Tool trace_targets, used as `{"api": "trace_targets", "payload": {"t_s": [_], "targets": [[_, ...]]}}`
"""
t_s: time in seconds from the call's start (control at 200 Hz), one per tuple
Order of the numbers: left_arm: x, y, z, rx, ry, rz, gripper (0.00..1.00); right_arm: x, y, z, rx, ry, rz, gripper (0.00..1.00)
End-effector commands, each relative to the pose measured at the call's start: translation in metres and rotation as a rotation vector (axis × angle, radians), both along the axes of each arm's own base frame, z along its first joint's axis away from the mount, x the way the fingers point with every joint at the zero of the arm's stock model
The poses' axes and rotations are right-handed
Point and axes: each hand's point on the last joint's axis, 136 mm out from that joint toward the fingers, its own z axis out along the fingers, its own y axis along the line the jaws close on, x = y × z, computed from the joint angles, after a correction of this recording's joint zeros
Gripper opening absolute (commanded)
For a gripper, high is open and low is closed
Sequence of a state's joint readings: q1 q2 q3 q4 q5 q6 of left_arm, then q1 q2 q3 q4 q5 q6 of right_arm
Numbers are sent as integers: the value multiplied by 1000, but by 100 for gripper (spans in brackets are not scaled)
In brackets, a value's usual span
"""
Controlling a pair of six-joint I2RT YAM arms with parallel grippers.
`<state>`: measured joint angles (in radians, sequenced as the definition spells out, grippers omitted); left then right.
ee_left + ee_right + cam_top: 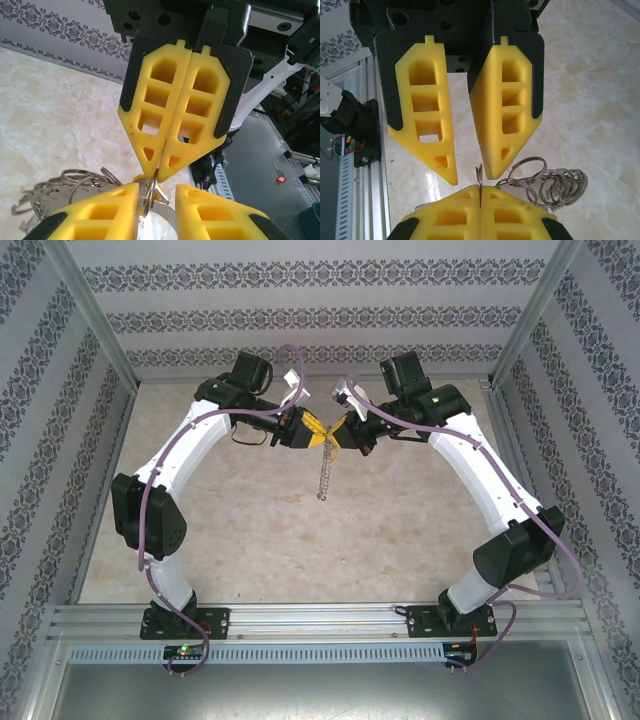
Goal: Put the keys on the keyring
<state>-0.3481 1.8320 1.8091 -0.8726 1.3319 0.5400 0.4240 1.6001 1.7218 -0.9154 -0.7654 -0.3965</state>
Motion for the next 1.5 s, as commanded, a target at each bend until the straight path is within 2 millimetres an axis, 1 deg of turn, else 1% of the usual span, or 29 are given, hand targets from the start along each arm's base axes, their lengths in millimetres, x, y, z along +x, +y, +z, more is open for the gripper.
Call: {"api": "trace_targets", "payload": {"t_s": [0.0,0.1,0.235,0.28,0.425,0.49,0.53,0.56,0.595,0.64,0.68,0.799,0.889,1.054,1.259,1.404,1.494], "targets": [[-8,-5,9,-29,-11,-41,24,1,8,12,26,-47,22,0],[-9,-7,10,-33,-11,-47,15,1,9,11,26,-44,22,0],[-11,-11,8,-31,-9,-58,6,2,10,12,28,-49,22,0],[-11,-11,8,-30,-13,-59,0,2,10,13,28,-50,20,0],[-12,-12,10,-42,-16,-63,0,3,10,17,40,-60,13,0],[-12,-12,11,-51,-30,-62,0,7,9,20,47,-72,-16,0],[-11,-12,12,-54,-38,-54,0,9,6,21,56,-79,-37,9],[-11,-13,13,-57,-46,-48,0,11,3,23,66,-84,-54,20],[-10,-12,15,-62,-57,-41,0,12,-1,26,84,-92,-78,30],[-10,-12,17,-67,-73,-36,0,12,-7,29,110,-98,-101,38],[-11,-12,18,-70,-77,-33,0,12,-13,33,137,-106,-126,41],[-13,-10,24,-79,-96,-28,0,8,-28,39,217,-110,-183,43],[-13,-10,28,-82,-111,-17,0,5,-33,39,257,-97,-201,43],[-12,-10,33,-83,-129,-4,0,-5,-29,27,276,-46,-182,42],[-10,-10,35,-81,-135,8,0,-12,-16,14,271,-12,-160,42],[-10,-10,37,-83,-137,8,0,-11,-15,12,269,-11,-162,42],[-10,-10,37,-82,-137,10,0,-14,-15,16,279,-16,-158,42]]}}
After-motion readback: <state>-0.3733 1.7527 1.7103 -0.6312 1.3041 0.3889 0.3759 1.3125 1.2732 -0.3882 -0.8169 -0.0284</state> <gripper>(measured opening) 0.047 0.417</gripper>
